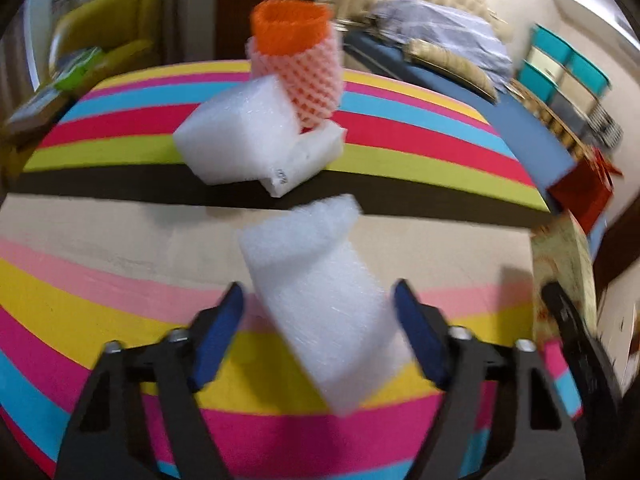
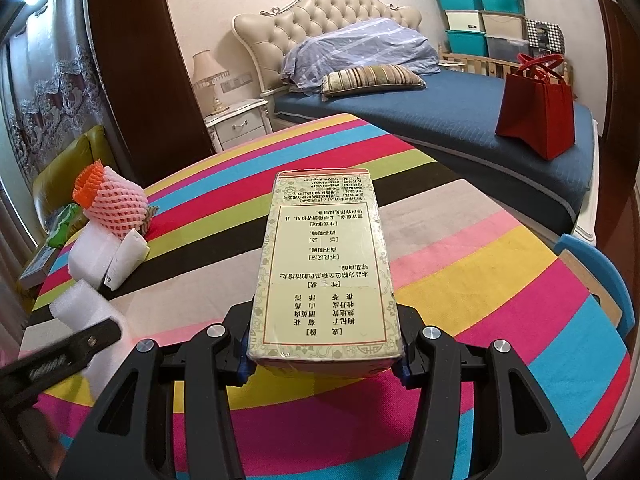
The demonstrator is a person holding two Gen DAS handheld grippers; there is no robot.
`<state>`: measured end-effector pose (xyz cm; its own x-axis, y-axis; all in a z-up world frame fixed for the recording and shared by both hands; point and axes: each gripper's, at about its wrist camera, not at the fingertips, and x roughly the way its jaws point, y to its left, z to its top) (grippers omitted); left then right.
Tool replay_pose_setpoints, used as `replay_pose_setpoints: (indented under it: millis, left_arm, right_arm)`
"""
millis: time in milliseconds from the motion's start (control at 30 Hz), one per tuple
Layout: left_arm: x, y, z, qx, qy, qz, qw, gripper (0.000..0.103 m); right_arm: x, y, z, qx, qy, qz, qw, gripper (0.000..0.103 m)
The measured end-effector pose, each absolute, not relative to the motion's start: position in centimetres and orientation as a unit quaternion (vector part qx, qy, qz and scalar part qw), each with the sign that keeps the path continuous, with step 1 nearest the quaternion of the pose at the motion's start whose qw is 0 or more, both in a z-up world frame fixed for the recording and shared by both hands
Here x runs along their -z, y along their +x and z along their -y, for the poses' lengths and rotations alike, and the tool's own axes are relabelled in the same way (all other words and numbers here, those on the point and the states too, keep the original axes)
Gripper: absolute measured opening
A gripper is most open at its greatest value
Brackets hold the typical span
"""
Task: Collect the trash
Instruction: 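Carry the foam sleeve and beige cardboard box with both tools over the pink wastebasket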
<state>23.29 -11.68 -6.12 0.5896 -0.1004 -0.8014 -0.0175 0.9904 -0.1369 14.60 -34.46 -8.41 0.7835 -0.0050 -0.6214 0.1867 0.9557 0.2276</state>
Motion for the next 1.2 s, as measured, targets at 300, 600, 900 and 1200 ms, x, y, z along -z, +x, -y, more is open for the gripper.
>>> replay_pose_setpoints:
  millis: [300,600,900,1200]
  left_arm:
    - [6.8,21.5,9.6,0.069,-0.049,-0.459,0.884,0.078]
    - [8.1,20.7,11.9,0.072,-0.001,-0.428,0.901,0.063]
    - [6.3,18.3,10.1,0.077,-0.008,-0.378,0.923,0.061]
    - [6.1,15.4,4.8,0.056,0.001,-0.343,0.938,0.062]
  right_arm:
    - [8.3,13.7,31.8,0.047,0.083,-0.323,0.942,0.05]
    - [8.0,12.0,31.1,0.027,0.078,-0.32,0.944,0.05]
    - [6.9,9.8,28.2,-0.033,0.052,-0.314,0.947,0.05]
    - [5.8,8.0,22.1,-0.113,0.019,-0.312,0.943,0.05]
